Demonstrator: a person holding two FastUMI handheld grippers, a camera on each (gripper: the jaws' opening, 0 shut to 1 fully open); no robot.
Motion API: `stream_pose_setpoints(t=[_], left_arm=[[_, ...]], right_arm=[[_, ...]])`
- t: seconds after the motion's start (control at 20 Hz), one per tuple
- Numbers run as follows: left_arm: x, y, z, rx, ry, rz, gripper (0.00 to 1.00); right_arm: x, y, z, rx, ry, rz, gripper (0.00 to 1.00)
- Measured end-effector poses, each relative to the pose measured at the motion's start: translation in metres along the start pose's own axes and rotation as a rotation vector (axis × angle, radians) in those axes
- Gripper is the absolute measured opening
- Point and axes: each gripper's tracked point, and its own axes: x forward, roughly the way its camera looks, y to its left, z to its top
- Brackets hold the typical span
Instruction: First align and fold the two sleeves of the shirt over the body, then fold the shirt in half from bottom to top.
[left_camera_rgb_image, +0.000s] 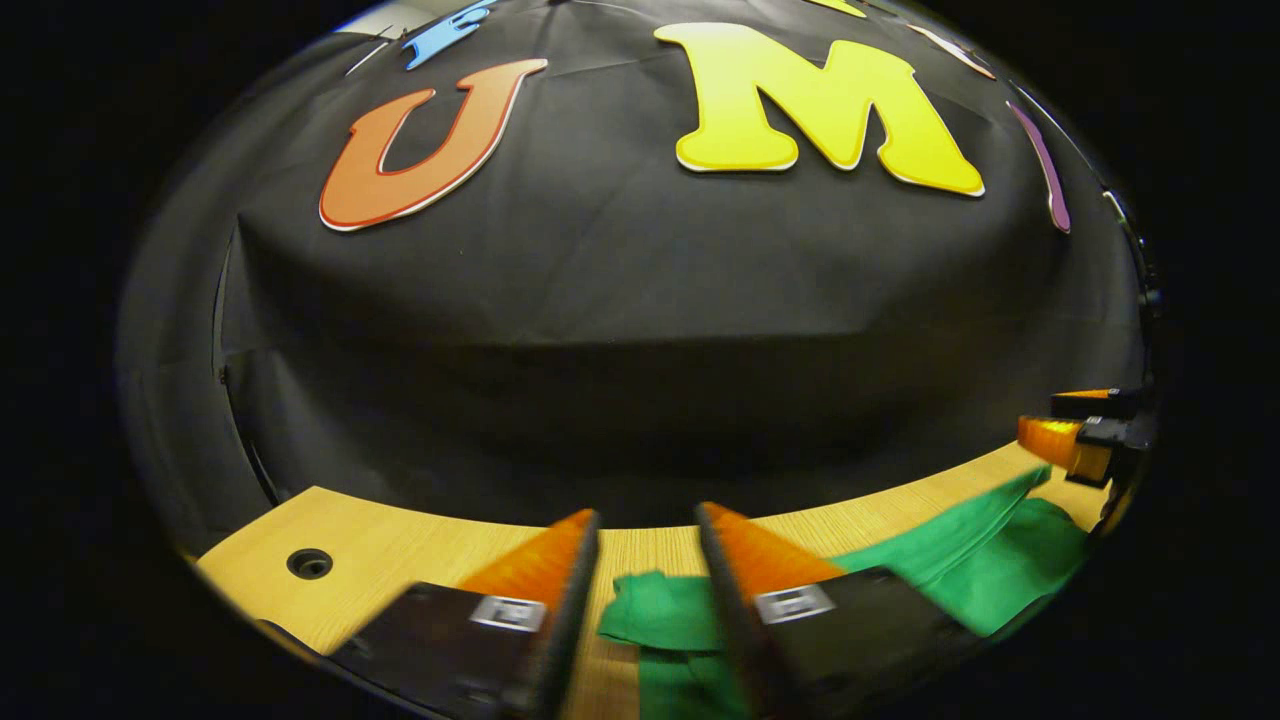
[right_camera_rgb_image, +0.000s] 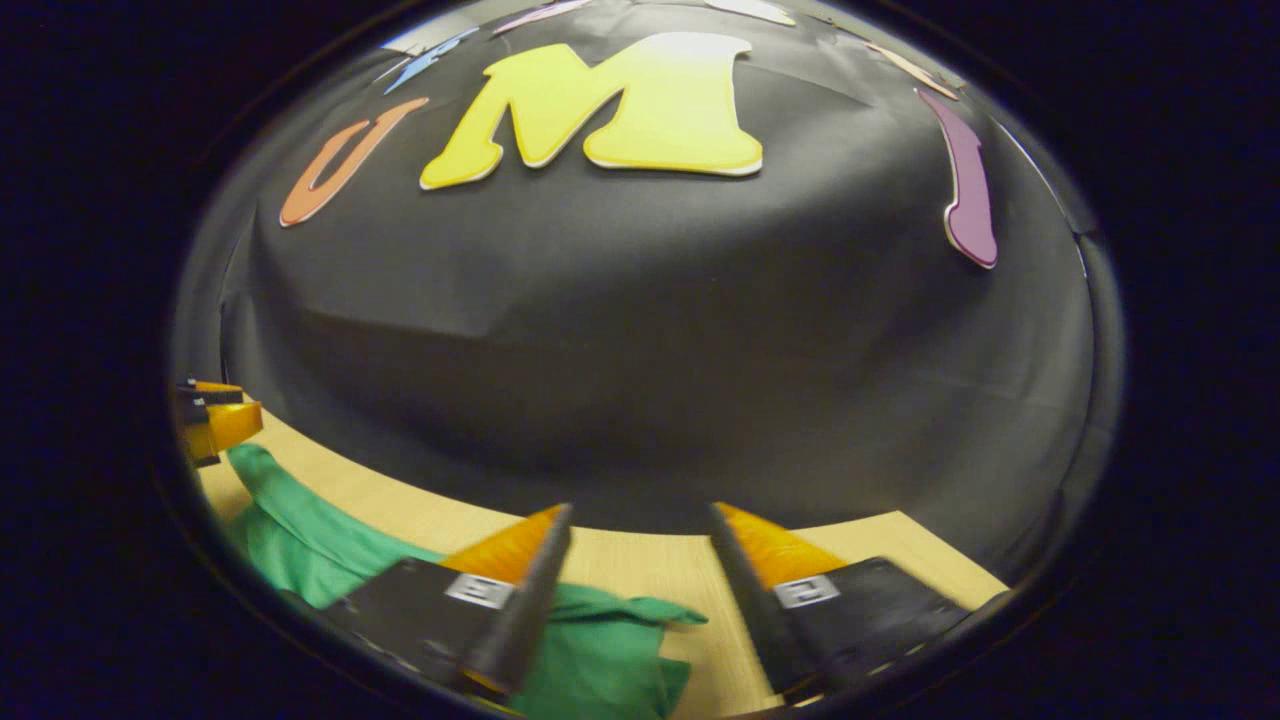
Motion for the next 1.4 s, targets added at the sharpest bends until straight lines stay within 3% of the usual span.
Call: stream_pose_setpoints(t=[0.05,0.25,0.45,0.85,1.05,1.2,1.4], left_arm=[[-0.001,0.003,-0.004,0.001,0.005,0.010,1.00],[-0.015,0.016,-0.013,0.017,0.029,0.078,1.00],[-0.037,0.009,-0.007,-0.023,-0.017,0.040,1.00],[-0.135,0.000,-0.024,0.025,-0.032,0.077,1.00],[-0.190,-0.004,-0.006,-0.008,-0.082,0.075,1.00],[-0.230,-0.003,0.014,-0.055,-0.098,0.115,1.00],[-0.294,-0.026,0.039,-0.056,-0.116,0.082,1.00]], right_arm=[[0.003,-0.002,0.001,-0.008,0.005,-0.011,0.94],[-0.009,0.000,0.000,0.029,-0.005,0.009,0.95],[-0.036,0.000,-0.001,0.066,0.013,0.006,0.95],[-0.137,0.005,0.033,-0.023,-0.087,0.009,0.96],[-0.190,-0.006,0.055,-0.038,-0.111,0.009,0.95],[-0.233,-0.009,0.059,-0.035,-0.117,0.023,0.96],[-0.296,-0.021,0.055,-0.052,-0.092,0.016,0.95]])
